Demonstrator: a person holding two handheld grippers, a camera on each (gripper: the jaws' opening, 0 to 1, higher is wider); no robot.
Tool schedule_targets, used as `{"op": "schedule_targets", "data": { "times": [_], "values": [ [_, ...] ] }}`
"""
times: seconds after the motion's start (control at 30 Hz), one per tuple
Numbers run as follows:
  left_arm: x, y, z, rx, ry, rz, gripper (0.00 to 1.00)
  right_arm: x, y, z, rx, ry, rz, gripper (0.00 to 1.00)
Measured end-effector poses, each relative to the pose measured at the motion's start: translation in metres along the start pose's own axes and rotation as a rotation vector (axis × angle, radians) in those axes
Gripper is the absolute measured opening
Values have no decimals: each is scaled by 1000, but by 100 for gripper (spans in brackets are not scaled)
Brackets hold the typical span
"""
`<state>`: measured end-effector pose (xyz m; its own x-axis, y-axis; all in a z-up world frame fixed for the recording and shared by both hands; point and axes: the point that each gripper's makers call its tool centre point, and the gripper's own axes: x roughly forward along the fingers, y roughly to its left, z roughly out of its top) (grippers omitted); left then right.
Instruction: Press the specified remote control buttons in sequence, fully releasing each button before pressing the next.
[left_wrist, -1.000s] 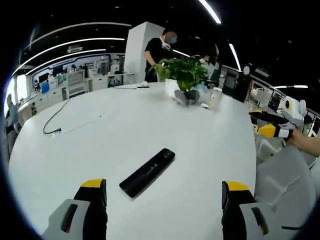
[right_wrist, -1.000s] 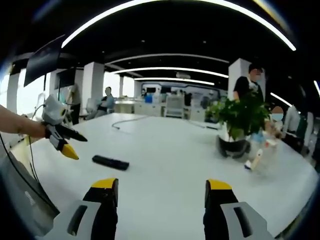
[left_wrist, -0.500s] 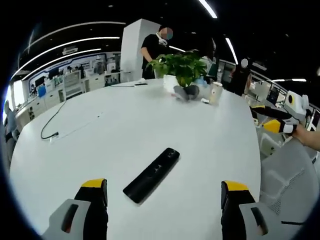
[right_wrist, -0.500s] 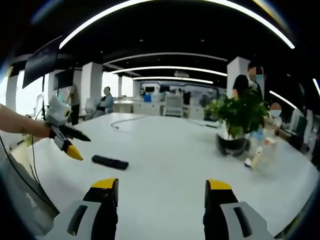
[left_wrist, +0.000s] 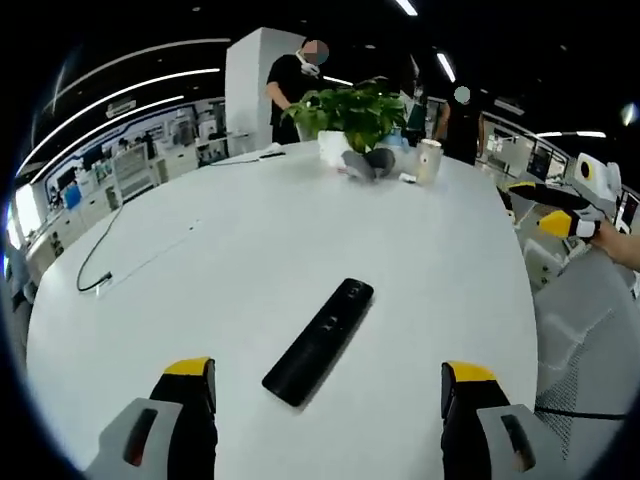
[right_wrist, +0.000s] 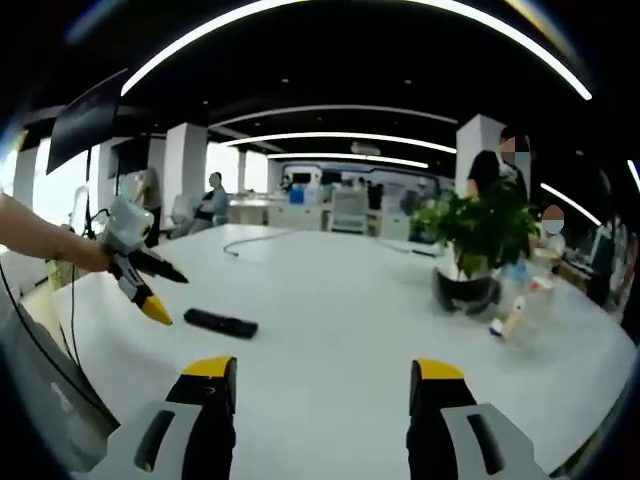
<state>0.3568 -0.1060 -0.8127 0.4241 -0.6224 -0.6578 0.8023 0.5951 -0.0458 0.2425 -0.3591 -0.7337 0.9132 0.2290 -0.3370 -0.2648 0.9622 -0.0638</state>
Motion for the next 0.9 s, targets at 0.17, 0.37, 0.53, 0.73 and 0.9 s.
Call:
{"op": "schedule_targets", "data": {
  "times": [0.17, 0.37, 0.53, 0.73, 0.9],
  "values": [
    [5, 7, 1, 12, 16, 2, 94, -1, 0, 0, -2, 2, -6, 69],
    [16, 9, -2, 35, 51, -20, 93, 1, -1, 1, 3, -4, -9, 69],
    [25, 5, -1, 29, 66, -49, 90, 1, -3, 0, 7, -2, -15, 68],
    [34, 7, -3, 47, 92, -61, 86, 2, -3, -2, 6, 6, -18, 67],
    [41, 12, -6, 47, 113, -63, 83, 2, -3, -4, 3, 13, -17, 66]
  ]
}}
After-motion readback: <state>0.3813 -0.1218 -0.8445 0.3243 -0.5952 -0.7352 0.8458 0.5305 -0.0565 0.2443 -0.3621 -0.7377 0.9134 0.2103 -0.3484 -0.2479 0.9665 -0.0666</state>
